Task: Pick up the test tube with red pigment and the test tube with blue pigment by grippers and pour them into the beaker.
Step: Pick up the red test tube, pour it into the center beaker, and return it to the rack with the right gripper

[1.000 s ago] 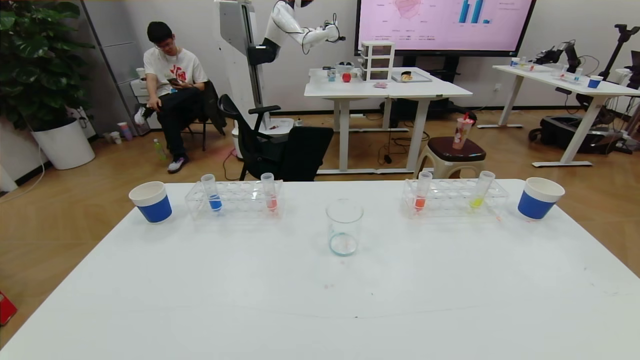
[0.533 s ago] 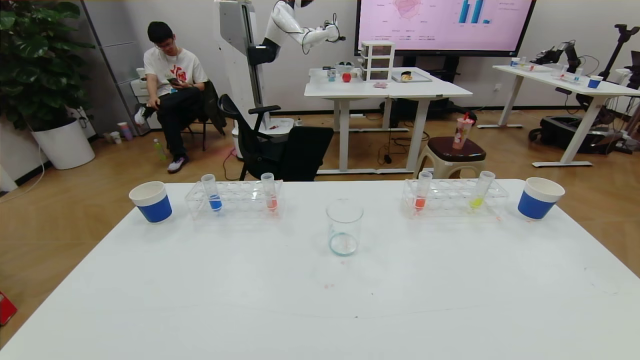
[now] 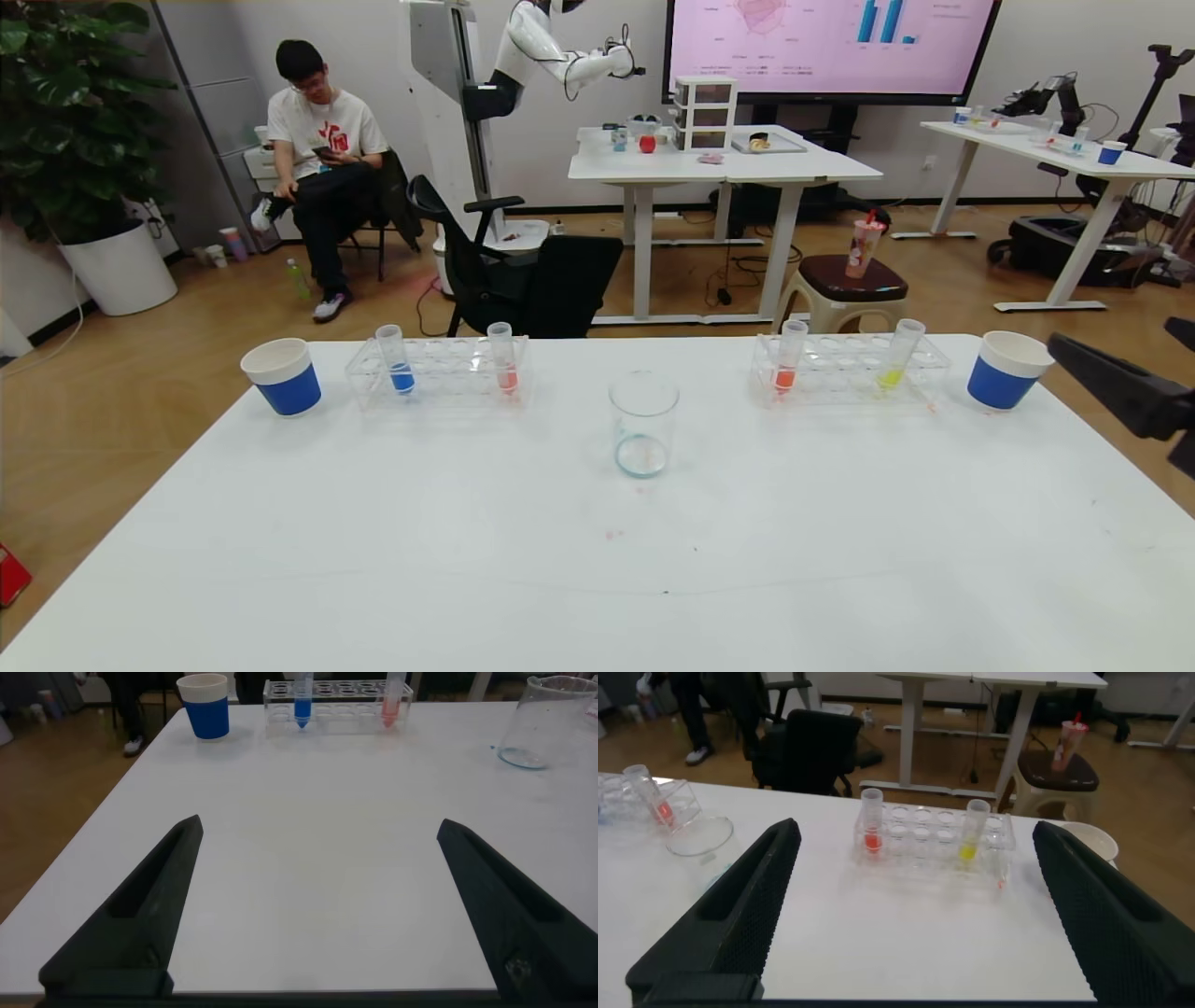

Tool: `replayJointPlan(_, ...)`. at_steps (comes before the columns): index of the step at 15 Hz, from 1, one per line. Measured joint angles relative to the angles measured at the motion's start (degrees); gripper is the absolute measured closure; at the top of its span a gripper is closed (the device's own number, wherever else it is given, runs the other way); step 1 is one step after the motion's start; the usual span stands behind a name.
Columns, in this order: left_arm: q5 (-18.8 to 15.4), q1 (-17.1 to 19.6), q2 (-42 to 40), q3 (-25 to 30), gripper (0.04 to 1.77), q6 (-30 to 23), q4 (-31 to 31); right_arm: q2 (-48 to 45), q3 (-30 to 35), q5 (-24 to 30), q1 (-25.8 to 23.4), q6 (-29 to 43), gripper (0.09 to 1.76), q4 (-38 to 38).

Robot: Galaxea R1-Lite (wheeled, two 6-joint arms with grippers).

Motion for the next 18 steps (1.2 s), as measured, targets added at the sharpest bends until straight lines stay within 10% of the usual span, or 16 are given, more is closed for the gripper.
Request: replayJointPlan(18, -0.01, 0.00, 0.00, 0.00, 0.06, 0.00, -0.02, 55.77, -5.22, -5.90, 8.16, 0.00, 0.11, -51.21)
